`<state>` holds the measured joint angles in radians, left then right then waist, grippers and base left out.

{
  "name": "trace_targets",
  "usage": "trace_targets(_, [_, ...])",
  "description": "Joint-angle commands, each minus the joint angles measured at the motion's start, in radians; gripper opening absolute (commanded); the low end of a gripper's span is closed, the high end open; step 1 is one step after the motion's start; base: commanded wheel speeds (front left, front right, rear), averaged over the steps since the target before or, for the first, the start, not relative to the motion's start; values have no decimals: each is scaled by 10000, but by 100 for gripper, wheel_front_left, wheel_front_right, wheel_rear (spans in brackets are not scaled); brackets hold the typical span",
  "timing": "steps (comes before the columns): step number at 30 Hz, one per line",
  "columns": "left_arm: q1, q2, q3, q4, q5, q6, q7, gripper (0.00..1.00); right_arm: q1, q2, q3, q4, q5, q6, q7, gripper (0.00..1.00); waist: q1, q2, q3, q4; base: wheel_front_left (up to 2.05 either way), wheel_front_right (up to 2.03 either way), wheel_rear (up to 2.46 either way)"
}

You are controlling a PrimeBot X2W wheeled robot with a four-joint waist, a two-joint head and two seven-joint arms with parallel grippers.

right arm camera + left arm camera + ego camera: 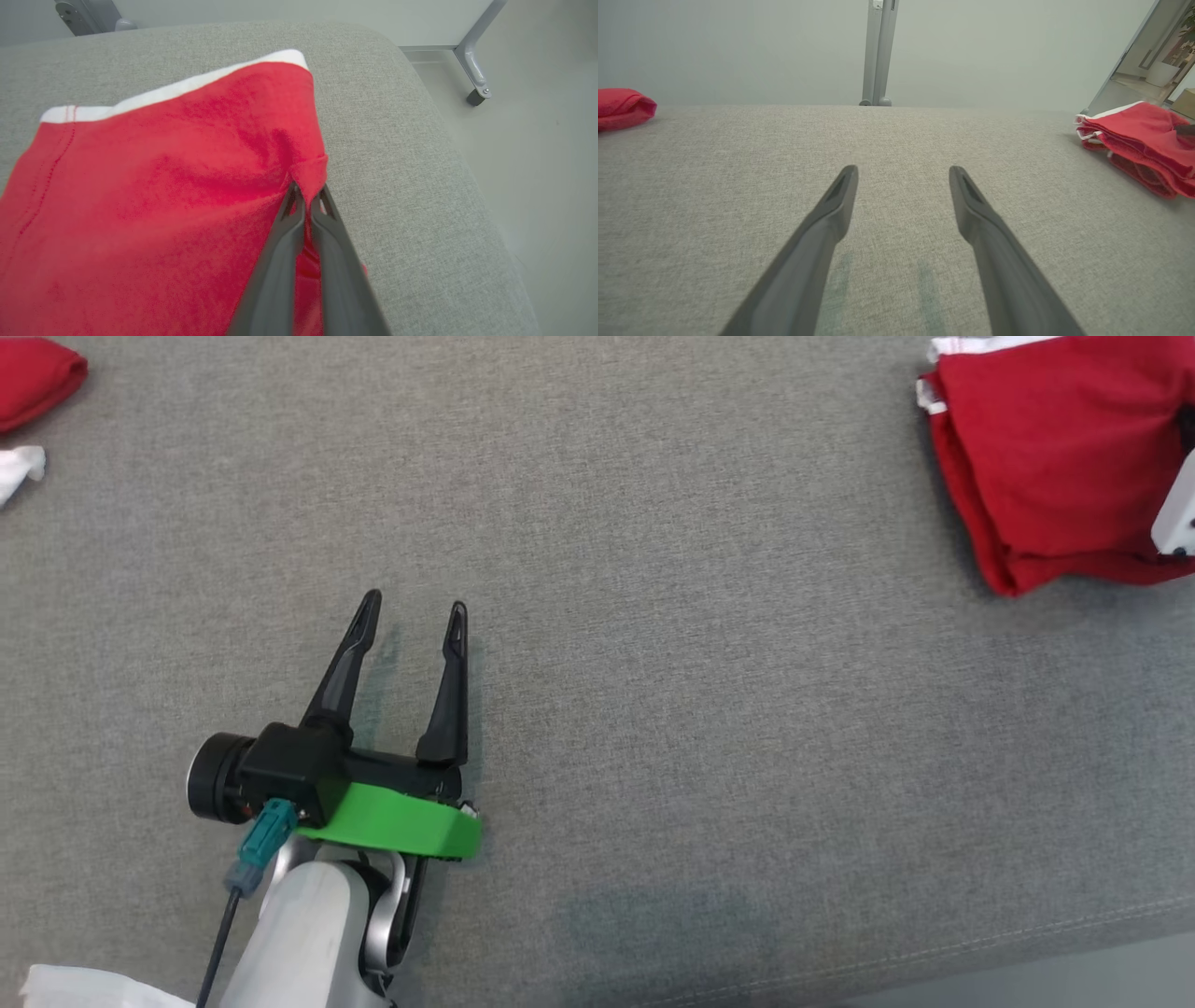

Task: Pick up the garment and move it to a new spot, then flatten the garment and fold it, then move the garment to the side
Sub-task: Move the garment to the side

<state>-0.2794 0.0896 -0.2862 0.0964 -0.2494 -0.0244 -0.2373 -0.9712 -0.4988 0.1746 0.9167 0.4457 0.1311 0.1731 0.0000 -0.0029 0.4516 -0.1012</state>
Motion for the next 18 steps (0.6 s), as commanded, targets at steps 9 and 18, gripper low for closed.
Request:
trace_targets(9, [-153,157,-29,-164,-5,122,42,100,-1215,-450,-793,1695,-1668,-9,-884,0,0,29,479,597,0,0,0])
trace_targets(18, [-96,207,-106,-178,-24,197,76,100,-1565,-222,-1338,2517,-2627,-9,-1953,100,0,29,357,405,0,0,0])
